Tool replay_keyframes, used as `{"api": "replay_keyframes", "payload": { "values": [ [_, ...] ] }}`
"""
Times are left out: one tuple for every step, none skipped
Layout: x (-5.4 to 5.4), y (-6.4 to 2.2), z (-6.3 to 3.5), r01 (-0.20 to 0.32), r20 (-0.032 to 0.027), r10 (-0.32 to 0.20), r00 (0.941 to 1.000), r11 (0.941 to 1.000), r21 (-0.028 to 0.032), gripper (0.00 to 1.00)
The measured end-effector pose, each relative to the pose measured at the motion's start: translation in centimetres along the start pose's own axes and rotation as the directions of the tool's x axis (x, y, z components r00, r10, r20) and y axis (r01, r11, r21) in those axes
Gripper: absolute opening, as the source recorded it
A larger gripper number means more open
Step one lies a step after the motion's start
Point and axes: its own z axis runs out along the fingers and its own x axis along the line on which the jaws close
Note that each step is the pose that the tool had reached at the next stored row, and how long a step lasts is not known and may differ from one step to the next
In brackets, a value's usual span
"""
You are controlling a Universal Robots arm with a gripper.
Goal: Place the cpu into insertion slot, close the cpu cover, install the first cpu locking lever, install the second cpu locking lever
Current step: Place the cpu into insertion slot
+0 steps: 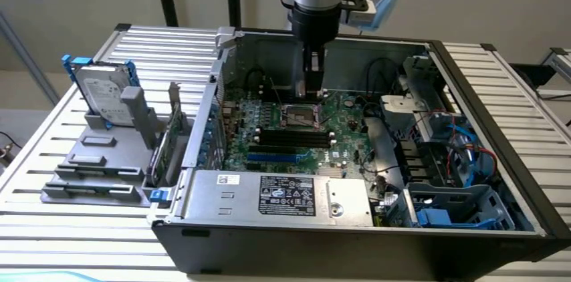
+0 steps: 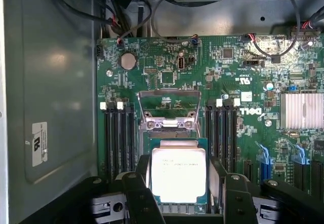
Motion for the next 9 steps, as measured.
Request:
{"api": "replay_keyframes", "payload": {
  "values": [
    [-0.11, -0.01, 0.12, 0.0, -0.0001, 0.0, 1.0, 1.0, 0.0008, 0.55],
    [-0.22, -0.01, 0.22, 0.0, -0.0005, 0.0, 1.0, 1.0, 0.0017, 0.55],
    [-0.33, -0.01, 0.32, 0.0, -0.0011, 0.0, 1.0, 1.0, 0.0028, 0.55],
    [-0.46, -0.01, 0.4, 0.0, -0.0019, 0.0, 1.0, 1.0, 0.0045, 0.55],
    [-0.59, -0.01, 0.47, 0.001, -0.003, -0.001, 1.0, 1.0, 0.0062, 0.55],
    [-0.71, -0.01, 0.53, 0.001, -0.0041, -0.001, 1.0, 1.0, 0.008, 0.55],
    [-0.83, -0.01, 0.59, 0.001, -0.0057, -0.001, 1.0, 1.0, 0.0098, 0.55],
    [-0.93, -0.01, 0.64, 0.002, -0.0081, -0.002, 1.0, 0.9999, 0.0114, 0.55],
    [-1.03, -0.01, 0.69, 0.002, -0.0102, -0.002, 0.9999, 0.9999, 0.0131, 0.55]
  ]
}}
